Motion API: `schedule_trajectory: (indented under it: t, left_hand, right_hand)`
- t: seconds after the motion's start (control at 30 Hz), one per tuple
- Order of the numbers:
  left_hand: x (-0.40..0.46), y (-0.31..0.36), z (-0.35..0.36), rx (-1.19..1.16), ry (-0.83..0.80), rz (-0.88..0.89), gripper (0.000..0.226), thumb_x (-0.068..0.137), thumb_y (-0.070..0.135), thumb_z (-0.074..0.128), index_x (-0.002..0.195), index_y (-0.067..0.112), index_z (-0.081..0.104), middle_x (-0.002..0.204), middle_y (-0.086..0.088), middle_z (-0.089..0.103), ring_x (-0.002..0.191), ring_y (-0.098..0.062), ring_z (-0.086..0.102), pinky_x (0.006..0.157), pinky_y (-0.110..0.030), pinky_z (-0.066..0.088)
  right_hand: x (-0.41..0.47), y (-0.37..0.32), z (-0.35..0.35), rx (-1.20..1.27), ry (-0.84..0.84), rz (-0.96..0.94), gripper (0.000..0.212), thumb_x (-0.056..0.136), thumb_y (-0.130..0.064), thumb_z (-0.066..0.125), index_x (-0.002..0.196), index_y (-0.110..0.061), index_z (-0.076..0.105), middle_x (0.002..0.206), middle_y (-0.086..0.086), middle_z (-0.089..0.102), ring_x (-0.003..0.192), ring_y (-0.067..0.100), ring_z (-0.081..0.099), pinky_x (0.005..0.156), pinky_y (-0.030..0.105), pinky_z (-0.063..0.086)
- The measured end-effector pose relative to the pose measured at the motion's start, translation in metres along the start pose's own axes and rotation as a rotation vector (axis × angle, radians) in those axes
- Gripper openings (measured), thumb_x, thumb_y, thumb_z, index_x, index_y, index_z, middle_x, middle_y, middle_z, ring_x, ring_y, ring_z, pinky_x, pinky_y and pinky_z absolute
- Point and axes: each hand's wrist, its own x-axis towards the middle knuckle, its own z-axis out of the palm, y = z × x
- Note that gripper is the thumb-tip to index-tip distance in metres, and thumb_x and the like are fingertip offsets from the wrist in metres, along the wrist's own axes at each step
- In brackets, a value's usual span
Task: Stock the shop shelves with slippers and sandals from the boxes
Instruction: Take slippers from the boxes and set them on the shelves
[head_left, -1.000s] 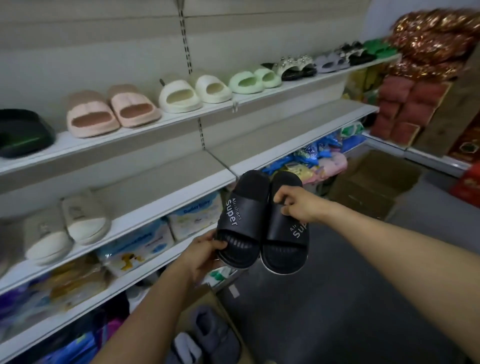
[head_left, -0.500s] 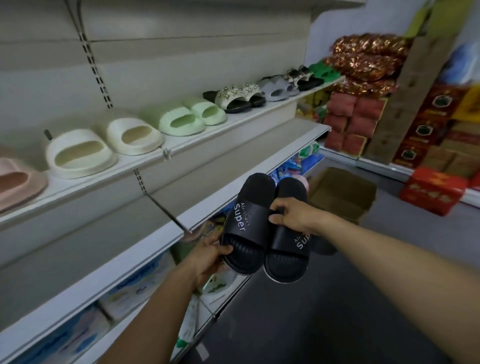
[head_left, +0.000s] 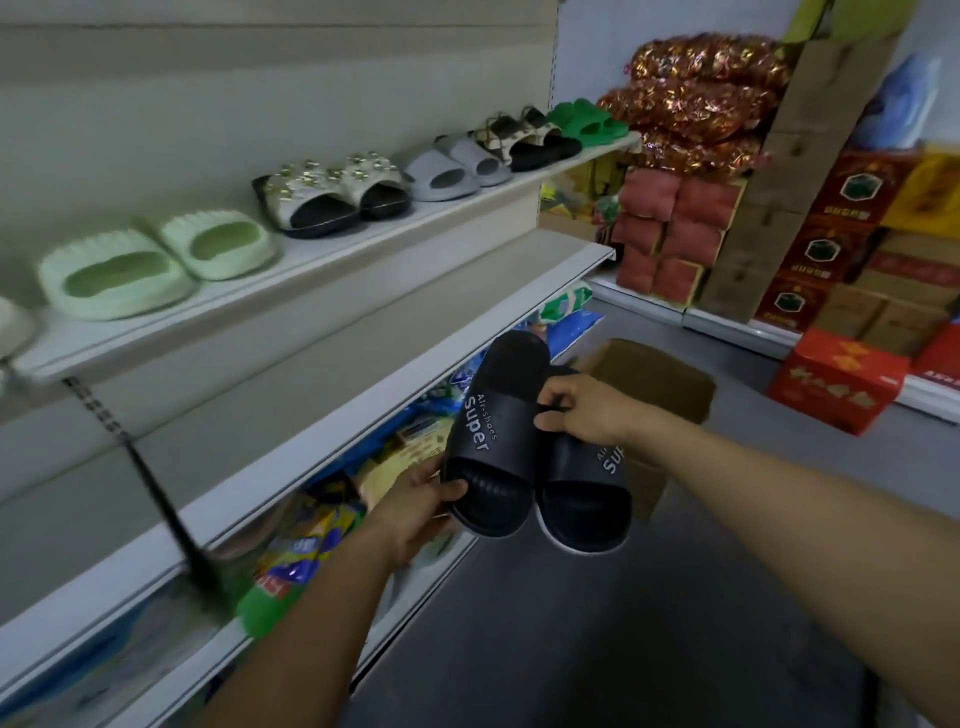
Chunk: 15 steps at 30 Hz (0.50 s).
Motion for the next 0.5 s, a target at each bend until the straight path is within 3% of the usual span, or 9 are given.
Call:
schedule_trajectory:
  t: [0.1,0.13,0.2,0.27,0.4,0.5]
  left_hand:
    - [0.043,0.007,0.056,0.148,0.033,0.086,0.046,0.090,-0.006,0.054,0.128,0.021,0.051,0.115,-0.010,0.063,0.090,-0.025,0.062,0.065,-0.029,0.053]
    - [0.059,0.007,0.074,0.208,0.067,0.141,0.053,0.091,-0.005,0.054,0.134,0.023,0.043,0.121,-0.012,0.058,0.094,-0.027,0.062,0.064,-0.029,0.056]
    - [0.090,0.008,0.108,0.409,0.172,0.331,0.068,0.087,0.008,0.062,0.145,0.024,0.030,0.135,-0.013,0.046,0.111,-0.035,0.056,0.084,-0.041,0.055]
    - [0.116,0.011,0.136,0.647,0.209,0.487,0.073,0.080,0.031,0.063,0.145,0.025,0.029,0.138,-0.005,0.035,0.119,-0.033,0.049,0.097,-0.049,0.047]
    - [0.157,0.023,0.181,0.850,0.217,0.651,0.071,0.075,0.057,0.062,0.134,0.026,0.039,0.140,0.010,0.025,0.126,-0.018,0.042,0.098,-0.041,0.047]
    - [0.197,0.033,0.198,0.951,0.182,0.737,0.063,0.066,0.053,0.069,0.122,0.028,0.052,0.146,0.011,0.024,0.129,-0.016,0.042,0.098,-0.036,0.048]
  right_hand:
    - [0.031,0.050,-0.039,0.002,-0.021,-0.011,0.014,0.083,-0.024,0.071,0.088,-0.020,0.059,0.090,-0.002,0.056,0.085,0.016,0.053,0.068,0.018,0.042]
    - [0.041,0.067,-0.054,-0.008,-0.028,-0.015,0.013,0.083,-0.025,0.071,0.087,-0.022,0.059,0.094,0.000,0.059,0.090,0.018,0.056,0.075,0.024,0.045]
    - [0.063,0.100,-0.083,-0.027,-0.045,-0.023,0.014,0.082,-0.028,0.072,0.080,-0.029,0.058,0.099,0.001,0.061,0.096,0.021,0.059,0.087,0.032,0.049]
    - [0.085,0.127,-0.111,-0.044,-0.057,-0.023,0.016,0.083,-0.029,0.071,0.078,-0.031,0.056,0.096,-0.002,0.061,0.094,0.020,0.059,0.085,0.034,0.049]
    - [0.132,0.171,-0.157,-0.011,-0.061,-0.024,0.014,0.085,-0.028,0.069,0.090,-0.022,0.058,0.090,-0.004,0.059,0.086,0.015,0.054,0.075,0.024,0.038]
    - [0.176,0.200,-0.182,0.005,-0.060,-0.044,0.013,0.085,-0.028,0.069,0.090,-0.022,0.059,0.094,-0.002,0.059,0.090,0.016,0.055,0.080,0.025,0.039]
